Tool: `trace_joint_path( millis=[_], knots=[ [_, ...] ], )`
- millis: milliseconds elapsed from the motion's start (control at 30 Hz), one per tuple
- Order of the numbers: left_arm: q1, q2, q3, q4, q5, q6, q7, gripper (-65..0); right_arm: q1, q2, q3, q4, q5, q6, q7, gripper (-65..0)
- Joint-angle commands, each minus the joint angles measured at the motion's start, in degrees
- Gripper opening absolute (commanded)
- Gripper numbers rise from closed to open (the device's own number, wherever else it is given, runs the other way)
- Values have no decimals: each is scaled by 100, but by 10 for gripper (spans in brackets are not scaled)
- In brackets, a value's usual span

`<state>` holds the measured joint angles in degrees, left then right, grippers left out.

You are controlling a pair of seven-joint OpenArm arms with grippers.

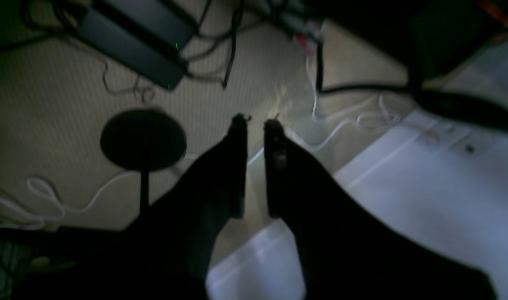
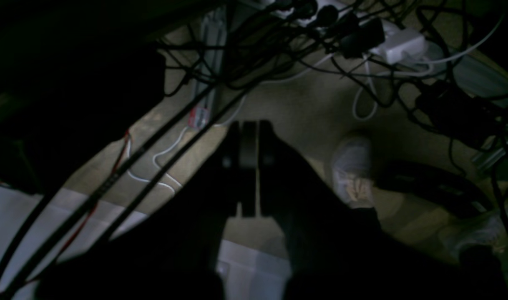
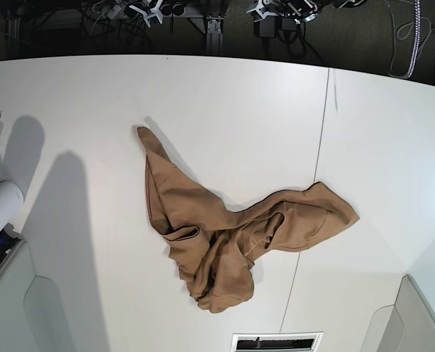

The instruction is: Layout the t-shirt on the table in an organized manner, then fold the t-shirt properly

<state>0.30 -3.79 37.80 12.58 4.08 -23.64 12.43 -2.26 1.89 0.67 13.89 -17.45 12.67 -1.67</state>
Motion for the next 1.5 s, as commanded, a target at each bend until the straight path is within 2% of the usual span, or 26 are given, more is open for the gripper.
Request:
trace_joint_path(
  millis=[0, 133, 233, 433, 633, 933, 1000, 1233, 1467],
  knots=[
    [-11, 9, 0, 17, 4, -111, 85, -540, -31, 17, 7, 26, -13, 63, 37, -644],
    [59, 11, 0, 42, 2, -258, 85, -540, -52, 15, 4, 68, -15, 66, 39, -644],
    [282, -31, 0, 334, 2, -229, -22, -540, -190, 20, 4, 249, -15, 66, 39, -644],
    [1012, -345, 0, 1547, 4, 269, -111, -539, -776, 61, 4, 1117, -15, 90, 37, -644],
    [1609, -664, -63, 2752, 7, 376, -107, -539, -1556, 278, -7, 2194, 153, 568, 37, -644],
    [2310, -754, -1311, 3954, 4, 326, -192, -539, -2577, 605, -4, 3762, 560, 577, 37, -644],
    [2479, -782, -1541, 4262, 4, 328, -192, -539, -2811, 658, -7, 4172, 807, 584, 37, -644],
    [3143, -782, -2124, 5425, 4, 326, -188, -523, -3700, 833, -4, 5803, 1080, 730, 31, -644],
    [3993, -785, -2667, 7060, 0, 323, -109, -513, -4476, 1014, -4, 7298, 1279, 728, 11, -644]
  ],
)
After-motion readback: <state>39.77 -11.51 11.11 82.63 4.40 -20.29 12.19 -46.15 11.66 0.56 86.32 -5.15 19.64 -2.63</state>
